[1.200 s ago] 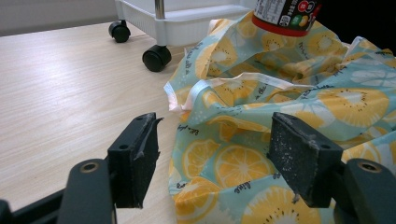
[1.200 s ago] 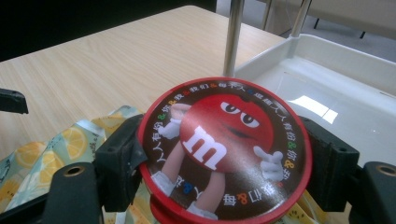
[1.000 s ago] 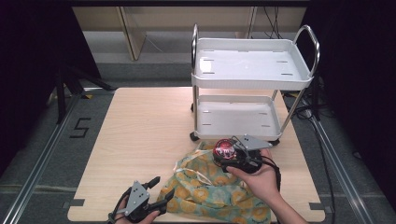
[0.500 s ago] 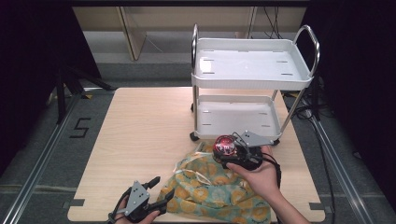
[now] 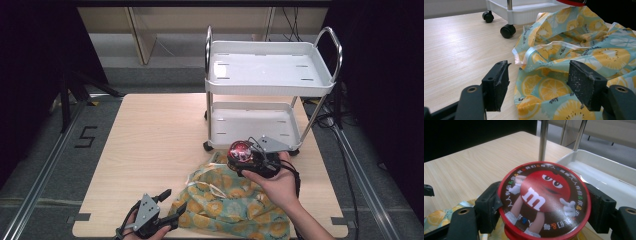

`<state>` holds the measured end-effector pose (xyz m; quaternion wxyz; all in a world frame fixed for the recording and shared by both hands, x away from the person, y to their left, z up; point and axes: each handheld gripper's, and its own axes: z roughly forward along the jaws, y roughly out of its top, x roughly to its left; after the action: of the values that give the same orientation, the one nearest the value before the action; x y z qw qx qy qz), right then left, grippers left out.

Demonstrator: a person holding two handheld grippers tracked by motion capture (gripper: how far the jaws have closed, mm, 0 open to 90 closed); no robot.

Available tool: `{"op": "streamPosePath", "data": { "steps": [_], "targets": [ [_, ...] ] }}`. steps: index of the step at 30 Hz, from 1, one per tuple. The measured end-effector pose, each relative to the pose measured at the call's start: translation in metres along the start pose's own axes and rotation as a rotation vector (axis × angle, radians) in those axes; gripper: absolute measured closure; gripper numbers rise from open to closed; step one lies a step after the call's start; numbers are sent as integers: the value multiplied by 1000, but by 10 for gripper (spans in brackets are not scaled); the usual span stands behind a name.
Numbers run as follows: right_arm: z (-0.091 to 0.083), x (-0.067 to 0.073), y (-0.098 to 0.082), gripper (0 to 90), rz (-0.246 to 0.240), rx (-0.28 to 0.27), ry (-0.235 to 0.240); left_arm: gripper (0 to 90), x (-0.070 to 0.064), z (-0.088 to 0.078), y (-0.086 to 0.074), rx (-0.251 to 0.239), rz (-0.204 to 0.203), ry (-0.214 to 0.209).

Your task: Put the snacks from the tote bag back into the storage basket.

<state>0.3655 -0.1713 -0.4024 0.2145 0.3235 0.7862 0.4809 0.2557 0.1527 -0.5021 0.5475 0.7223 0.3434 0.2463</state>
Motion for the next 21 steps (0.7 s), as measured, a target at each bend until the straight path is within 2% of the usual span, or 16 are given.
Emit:
{"op": "streamPosePath", "data": {
  "steps": [1, 2, 5, 6, 7, 8, 9, 10, 11, 12, 13, 17, 18, 19, 21],
  "targets": [
    [0, 0, 0, 267, 12, 5, -3, 327, 0, 0, 0, 0, 0, 0],
    [0, 0, 0, 267, 17, 6, -2, 327, -2, -1, 0, 19, -23, 6],
    [2, 0, 1, 267, 14, 6, 2, 327, 0, -1, 0, 9, -5, 0],
    [2, 0, 1, 267, 12, 3, 0, 328, -2, -2, 0, 20, -29, 8],
    [2, 0, 2, 267, 19, 10, 7, 328, 0, 0, 0, -2, 2, -2],
    [2, 0, 2, 267, 12, 9, -11, 328, 0, 0, 0, 0, 1, 0],
    [2, 1, 2, 267, 33, 7, -3, 328, 0, -1, 0, 5, 1, 5],
    [3, -1, 3, 267, 12, 2, -1, 328, -1, -2, 0, 18, -3, 12],
    [3, -1, 4, 267, 16, 4, 1, 328, 0, 0, 0, 0, -1, 0],
    [3, 0, 4, 267, 21, 1, 2, 329, -2, -2, 0, 22, -27, 7],
    [3, 0, 4, 267, 21, 2, 3, 328, 0, -1, 0, 18, -5, -2],
    [4, 0, 6, 267, 28, -3, -2, 328, 0, 0, 0, -1, 1, -1],
    [4, -1, 6, 267, 16, 1, 3, 328, 0, 0, 0, 0, 1, -1],
    [4, -2, 7, 267, 18, -1, 0, 328, -2, -2, 0, 22, -24, 5],
    [4, -1, 8, 267, 17, 0, -1, 328, 0, -2, 0, 18, -2, 1]
  ]
}}
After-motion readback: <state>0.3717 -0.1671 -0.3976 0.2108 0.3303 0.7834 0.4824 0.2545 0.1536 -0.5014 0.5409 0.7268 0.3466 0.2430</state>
